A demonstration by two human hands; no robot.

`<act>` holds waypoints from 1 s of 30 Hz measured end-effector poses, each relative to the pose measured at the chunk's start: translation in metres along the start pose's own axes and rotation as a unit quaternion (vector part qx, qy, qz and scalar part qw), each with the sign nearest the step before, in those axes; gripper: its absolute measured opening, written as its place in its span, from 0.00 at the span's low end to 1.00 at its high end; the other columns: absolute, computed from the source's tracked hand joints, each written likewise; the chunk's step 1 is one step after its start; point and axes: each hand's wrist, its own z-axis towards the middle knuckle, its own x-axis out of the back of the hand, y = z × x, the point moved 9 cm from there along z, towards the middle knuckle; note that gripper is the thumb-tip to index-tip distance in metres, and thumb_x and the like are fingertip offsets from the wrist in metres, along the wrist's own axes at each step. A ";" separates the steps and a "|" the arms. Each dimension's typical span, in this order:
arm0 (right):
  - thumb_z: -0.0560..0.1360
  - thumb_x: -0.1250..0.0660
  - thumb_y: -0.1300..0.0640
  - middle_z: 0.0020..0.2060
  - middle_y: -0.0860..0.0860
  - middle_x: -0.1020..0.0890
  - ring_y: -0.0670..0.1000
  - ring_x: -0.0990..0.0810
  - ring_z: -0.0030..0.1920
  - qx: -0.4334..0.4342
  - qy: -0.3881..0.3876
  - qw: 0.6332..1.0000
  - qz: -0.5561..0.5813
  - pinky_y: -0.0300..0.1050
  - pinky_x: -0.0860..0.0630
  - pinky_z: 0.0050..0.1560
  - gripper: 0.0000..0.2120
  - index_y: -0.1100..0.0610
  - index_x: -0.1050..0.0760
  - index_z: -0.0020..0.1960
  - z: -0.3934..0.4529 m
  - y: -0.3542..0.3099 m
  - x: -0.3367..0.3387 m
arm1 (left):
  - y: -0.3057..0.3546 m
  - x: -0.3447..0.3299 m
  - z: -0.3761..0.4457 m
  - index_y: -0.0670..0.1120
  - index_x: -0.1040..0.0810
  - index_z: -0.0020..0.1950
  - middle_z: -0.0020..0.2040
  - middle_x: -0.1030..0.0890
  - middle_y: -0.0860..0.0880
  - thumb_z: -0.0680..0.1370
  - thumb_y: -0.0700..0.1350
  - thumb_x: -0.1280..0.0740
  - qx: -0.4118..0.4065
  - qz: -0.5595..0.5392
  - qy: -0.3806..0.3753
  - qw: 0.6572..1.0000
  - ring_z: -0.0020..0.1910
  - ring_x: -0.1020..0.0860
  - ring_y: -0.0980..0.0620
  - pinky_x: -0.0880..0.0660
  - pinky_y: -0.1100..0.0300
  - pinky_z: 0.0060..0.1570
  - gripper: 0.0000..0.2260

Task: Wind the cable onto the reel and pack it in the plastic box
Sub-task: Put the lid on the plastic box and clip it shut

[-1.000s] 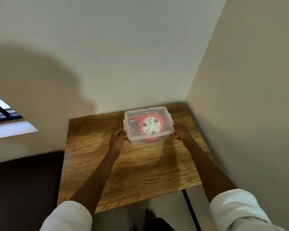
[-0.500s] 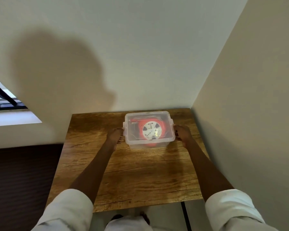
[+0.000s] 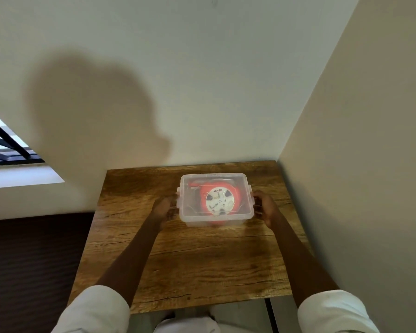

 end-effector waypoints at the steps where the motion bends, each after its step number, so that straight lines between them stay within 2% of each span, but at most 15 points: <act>1: 0.82 0.39 0.50 0.54 0.58 0.17 0.59 0.18 0.52 0.000 -0.008 1.000 0.017 0.52 0.19 0.49 0.14 0.58 0.22 0.60 -0.003 0.003 -0.003 | -0.001 -0.003 0.000 0.42 0.22 0.64 0.56 0.17 0.41 0.82 0.47 0.36 0.004 -0.026 -0.020 0.999 0.52 0.18 0.41 0.20 0.47 0.51 0.14; 4: 0.81 0.36 0.48 0.53 0.56 0.17 0.59 0.18 0.52 -0.012 -0.041 0.997 0.071 0.52 0.19 0.46 0.14 0.55 0.23 0.61 -0.007 0.010 -0.010 | -0.004 -0.014 -0.001 0.45 0.27 0.70 0.63 0.21 0.40 0.83 0.57 0.39 0.021 -0.125 -0.089 0.988 0.63 0.22 0.37 0.26 0.38 0.64 0.21; 6: 0.80 0.33 0.49 0.54 0.57 0.16 0.60 0.17 0.54 -0.015 -0.047 0.995 0.091 0.56 0.18 0.51 0.14 0.56 0.22 0.61 -0.006 0.012 -0.009 | -0.006 -0.014 0.001 0.46 0.28 0.72 0.66 0.23 0.39 0.81 0.64 0.41 0.034 -0.172 -0.097 0.980 0.66 0.24 0.37 0.29 0.37 0.67 0.27; 9: 0.79 0.31 0.51 0.55 0.58 0.16 0.61 0.17 0.55 -0.008 -0.041 0.994 0.104 0.56 0.19 0.54 0.14 0.56 0.21 0.61 -0.005 0.012 -0.007 | -0.009 -0.010 0.001 0.46 0.28 0.73 0.68 0.24 0.40 0.79 0.67 0.42 0.036 -0.201 -0.076 0.976 0.67 0.25 0.38 0.29 0.38 0.68 0.31; 11: 0.78 0.30 0.51 0.54 0.57 0.15 0.61 0.17 0.54 -0.005 -0.035 0.993 0.112 0.56 0.18 0.53 0.13 0.56 0.20 0.59 -0.007 0.012 -0.008 | -0.009 -0.005 -0.002 0.46 0.27 0.73 0.67 0.23 0.42 0.80 0.66 0.42 0.022 -0.206 -0.053 0.977 0.66 0.24 0.39 0.26 0.41 0.64 0.30; 15: 0.77 0.29 0.55 0.55 0.58 0.15 0.60 0.16 0.53 0.008 -0.002 0.987 0.158 0.61 0.20 0.60 0.09 0.56 0.19 0.56 -0.009 0.017 -0.004 | -0.003 -0.003 -0.015 0.44 0.25 0.70 0.66 0.22 0.42 0.82 0.58 0.40 -0.033 -0.244 -0.023 0.969 0.64 0.22 0.41 0.22 0.45 0.59 0.23; 17: 0.78 0.29 0.57 0.55 0.58 0.16 0.60 0.16 0.53 0.027 0.017 0.985 0.172 0.63 0.21 0.60 0.08 0.55 0.19 0.56 -0.013 0.015 -0.005 | 0.000 -0.005 -0.026 0.48 0.23 0.67 0.62 0.19 0.46 0.84 0.51 0.38 -0.088 -0.197 -0.009 0.976 0.61 0.20 0.44 0.18 0.53 0.49 0.14; 18: 0.77 0.29 0.57 0.55 0.57 0.15 0.60 0.16 0.53 0.042 0.023 0.985 0.167 0.64 0.20 0.60 0.08 0.54 0.19 0.57 -0.015 0.013 -0.007 | 0.002 -0.007 -0.033 0.49 0.24 0.68 0.62 0.19 0.48 0.84 0.47 0.38 -0.122 -0.155 -0.005 0.980 0.60 0.19 0.45 0.17 0.56 0.45 0.13; 19: 0.77 0.28 0.55 0.55 0.56 0.15 0.60 0.15 0.53 0.060 0.025 0.985 0.161 0.65 0.20 0.58 0.10 0.53 0.19 0.58 -0.017 0.010 -0.010 | 0.001 -0.012 -0.038 0.50 0.27 0.72 0.64 0.20 0.50 0.84 0.45 0.38 -0.148 -0.116 -0.009 0.982 0.60 0.19 0.45 0.17 0.55 0.46 0.16; 21: 0.78 0.29 0.54 0.56 0.54 0.15 0.59 0.15 0.53 0.096 0.021 0.985 0.144 0.64 0.18 0.56 0.14 0.52 0.21 0.63 -0.024 0.007 -0.016 | -0.003 -0.025 -0.044 0.52 0.37 0.79 0.69 0.25 0.50 0.82 0.43 0.35 -0.154 -0.090 -0.030 0.983 0.62 0.21 0.45 0.18 0.45 0.53 0.26; 22: 0.78 0.29 0.54 0.58 0.54 0.16 0.58 0.15 0.54 0.109 0.013 0.986 0.129 0.62 0.18 0.54 0.19 0.52 0.24 0.68 -0.027 0.007 -0.020 | -0.005 -0.028 -0.046 0.54 0.42 0.81 0.71 0.28 0.49 0.80 0.42 0.32 -0.151 -0.081 -0.031 0.985 0.63 0.22 0.44 0.19 0.41 0.55 0.32; 24: 0.78 0.29 0.57 0.62 0.53 0.19 0.56 0.16 0.56 0.123 0.001 0.988 0.097 0.56 0.16 0.51 0.27 0.52 0.32 0.75 -0.031 0.009 -0.026 | -0.007 -0.030 -0.048 0.56 0.48 0.82 0.74 0.32 0.48 0.78 0.39 0.30 -0.152 -0.043 -0.013 0.987 0.66 0.24 0.43 0.19 0.41 0.56 0.39; 26: 0.78 0.29 0.59 0.64 0.54 0.21 0.56 0.17 0.58 0.126 -0.001 0.988 0.084 0.54 0.16 0.51 0.30 0.52 0.35 0.77 -0.032 0.010 -0.028 | -0.008 -0.029 -0.049 0.56 0.50 0.82 0.75 0.33 0.47 0.78 0.40 0.30 -0.165 -0.025 0.003 0.986 0.64 0.24 0.44 0.17 0.47 0.52 0.40; 28: 0.78 0.30 0.59 0.66 0.55 0.22 0.58 0.18 0.60 0.124 0.001 0.989 0.084 0.59 0.18 0.55 0.31 0.52 0.36 0.77 -0.031 0.010 -0.027 | -0.010 -0.029 -0.049 0.56 0.49 0.82 0.74 0.32 0.47 0.79 0.42 0.31 -0.168 -0.031 0.012 0.985 0.61 0.22 0.47 0.16 0.53 0.46 0.38; 30: 0.78 0.30 0.59 0.66 0.55 0.22 0.58 0.18 0.60 0.123 0.004 0.988 0.090 0.62 0.19 0.57 0.30 0.51 0.36 0.78 -0.031 0.011 -0.026 | -0.013 -0.029 -0.048 0.54 0.46 0.81 0.73 0.30 0.46 0.80 0.43 0.31 -0.163 -0.033 0.021 0.986 0.62 0.22 0.45 0.17 0.51 0.48 0.35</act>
